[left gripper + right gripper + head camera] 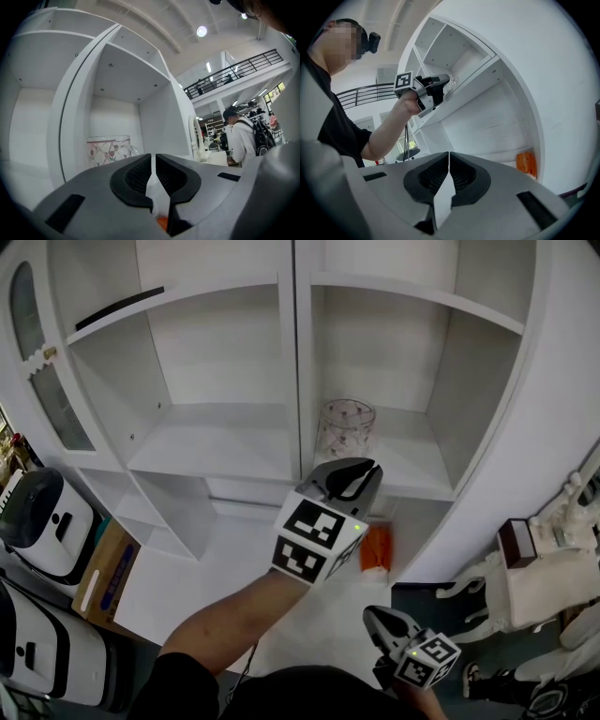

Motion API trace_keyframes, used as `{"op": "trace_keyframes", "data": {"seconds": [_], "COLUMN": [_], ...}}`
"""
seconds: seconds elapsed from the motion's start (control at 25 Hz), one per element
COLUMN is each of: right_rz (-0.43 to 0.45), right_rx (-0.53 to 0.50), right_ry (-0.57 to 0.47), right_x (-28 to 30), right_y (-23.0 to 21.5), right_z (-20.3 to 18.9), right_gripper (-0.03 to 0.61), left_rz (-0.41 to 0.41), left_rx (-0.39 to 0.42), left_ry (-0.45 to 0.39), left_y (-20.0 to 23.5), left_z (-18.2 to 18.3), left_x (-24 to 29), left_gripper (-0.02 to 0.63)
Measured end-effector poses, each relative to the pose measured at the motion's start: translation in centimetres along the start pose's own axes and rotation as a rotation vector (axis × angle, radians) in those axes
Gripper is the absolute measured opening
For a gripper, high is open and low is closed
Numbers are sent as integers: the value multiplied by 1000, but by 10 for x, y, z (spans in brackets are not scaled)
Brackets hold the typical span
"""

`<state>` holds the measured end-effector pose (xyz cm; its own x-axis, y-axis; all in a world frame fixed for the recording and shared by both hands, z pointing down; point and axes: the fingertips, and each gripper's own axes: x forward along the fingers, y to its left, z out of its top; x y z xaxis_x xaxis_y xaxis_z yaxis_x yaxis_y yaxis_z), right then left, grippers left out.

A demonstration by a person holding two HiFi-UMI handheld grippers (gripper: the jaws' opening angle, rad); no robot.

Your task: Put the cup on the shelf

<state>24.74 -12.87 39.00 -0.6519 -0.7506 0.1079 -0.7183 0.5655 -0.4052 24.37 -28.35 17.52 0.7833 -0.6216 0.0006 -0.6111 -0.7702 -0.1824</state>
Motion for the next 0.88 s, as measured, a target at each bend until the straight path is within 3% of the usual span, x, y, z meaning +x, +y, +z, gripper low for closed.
{"op": "trace_keyframes", "data": {"seconds": [0.2, 0.4, 0.64, 0.8, 0.88], "right_rz": [39, 120, 144, 138, 133], "right_rx": [12, 9, -47, -62, -81], "right_ry": [5, 38, 27, -46, -60], "right_x": [-8, -8, 0, 6, 9], "right_y": [-2, 5, 13, 28, 35], "right_z": [-3, -8, -2, 8, 8], "right_gripper": [17, 17, 17, 17, 17], "left_rz": [94, 149, 53, -11, -40], "left_rx": [5, 17, 27, 81, 67], "left_ry": [29, -11, -75, -57, -35], "left_y": [20, 16, -29, -56, -63], "left_z": [-1, 13, 20, -13, -38], "left_x": [6, -10, -61, -109, -130], "left_gripper": [40, 40, 40, 40, 40]}}
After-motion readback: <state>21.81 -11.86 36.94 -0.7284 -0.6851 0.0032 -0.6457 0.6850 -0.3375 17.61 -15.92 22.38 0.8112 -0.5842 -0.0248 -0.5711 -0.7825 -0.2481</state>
